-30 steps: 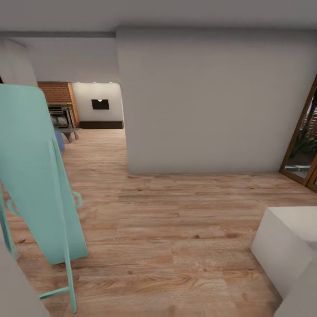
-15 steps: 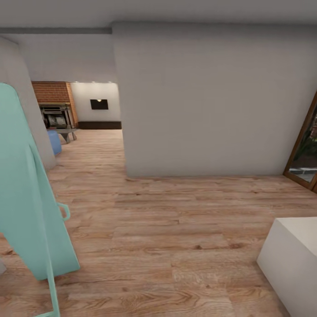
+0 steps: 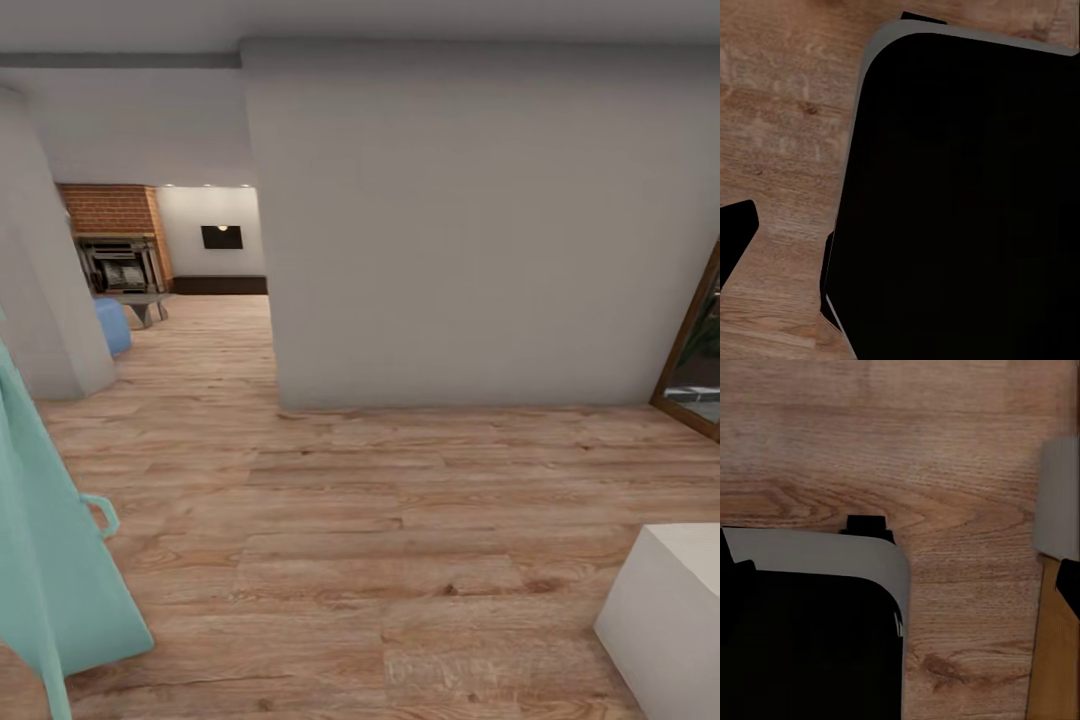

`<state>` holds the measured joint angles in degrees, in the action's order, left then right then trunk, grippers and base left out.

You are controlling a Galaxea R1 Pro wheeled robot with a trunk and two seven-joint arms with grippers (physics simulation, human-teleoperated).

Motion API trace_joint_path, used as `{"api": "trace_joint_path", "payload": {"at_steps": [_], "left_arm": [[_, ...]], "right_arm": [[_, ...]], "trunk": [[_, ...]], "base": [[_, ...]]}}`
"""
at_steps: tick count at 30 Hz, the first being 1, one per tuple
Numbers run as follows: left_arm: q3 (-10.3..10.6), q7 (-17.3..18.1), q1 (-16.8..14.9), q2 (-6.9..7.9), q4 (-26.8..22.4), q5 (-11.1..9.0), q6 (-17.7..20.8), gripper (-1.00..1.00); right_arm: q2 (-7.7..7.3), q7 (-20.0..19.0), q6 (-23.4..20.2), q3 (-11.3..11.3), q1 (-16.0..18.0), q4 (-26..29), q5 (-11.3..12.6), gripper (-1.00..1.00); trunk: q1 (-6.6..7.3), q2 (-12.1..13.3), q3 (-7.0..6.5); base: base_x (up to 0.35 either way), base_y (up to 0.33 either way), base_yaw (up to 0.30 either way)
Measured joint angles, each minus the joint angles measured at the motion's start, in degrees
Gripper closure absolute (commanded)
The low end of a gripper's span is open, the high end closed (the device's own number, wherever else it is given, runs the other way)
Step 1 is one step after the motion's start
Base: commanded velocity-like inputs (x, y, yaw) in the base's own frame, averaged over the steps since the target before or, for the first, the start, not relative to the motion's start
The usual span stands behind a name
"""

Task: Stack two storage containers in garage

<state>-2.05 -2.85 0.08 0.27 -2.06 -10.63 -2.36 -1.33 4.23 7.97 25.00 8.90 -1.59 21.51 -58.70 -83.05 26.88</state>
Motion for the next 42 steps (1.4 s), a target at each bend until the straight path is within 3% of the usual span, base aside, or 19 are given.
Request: {"api": "trace_joint_path", "payload": {"at_steps": [8,17,32,42], "left_arm": [[0.02,0.0,0.0,0.01,0.0,0.0,0.0,-1.0],[0.01,0.0,0.0,0.0,0.0,0.0,0.01,-1.0],[0.01,0.0,0.0,0.04,0.0,0.0,0.0,-1.0],[0.02,0.0,0.0,0.0,0.0,0.0,0.0,-1.0]], "right_arm": [[-0.19,0.22,0.3,-0.06,0.0,0.0,-0.05,-1.0],[-0.43,0.32,0.38,-0.08,0.0,0.0,-0.08,-1.0],[-0.66,0.31,0.09,0.41,0.0,0.0,-0.29,-1.0],[-0.16,0.25,-0.07,0.16,0.0,0.0,-2.56,-1.0]], "trunk": [[0.0,0.0,0.0],[0.0,0.0,0.0],[0.0,0.0,0.0],[0.0,0.0,0.0]], "base": [[0.322,-0.011,0.031],[0.322,0.0,0.22],[0.322,0.0,0.013],[0.322,0.0,0.0]]}}
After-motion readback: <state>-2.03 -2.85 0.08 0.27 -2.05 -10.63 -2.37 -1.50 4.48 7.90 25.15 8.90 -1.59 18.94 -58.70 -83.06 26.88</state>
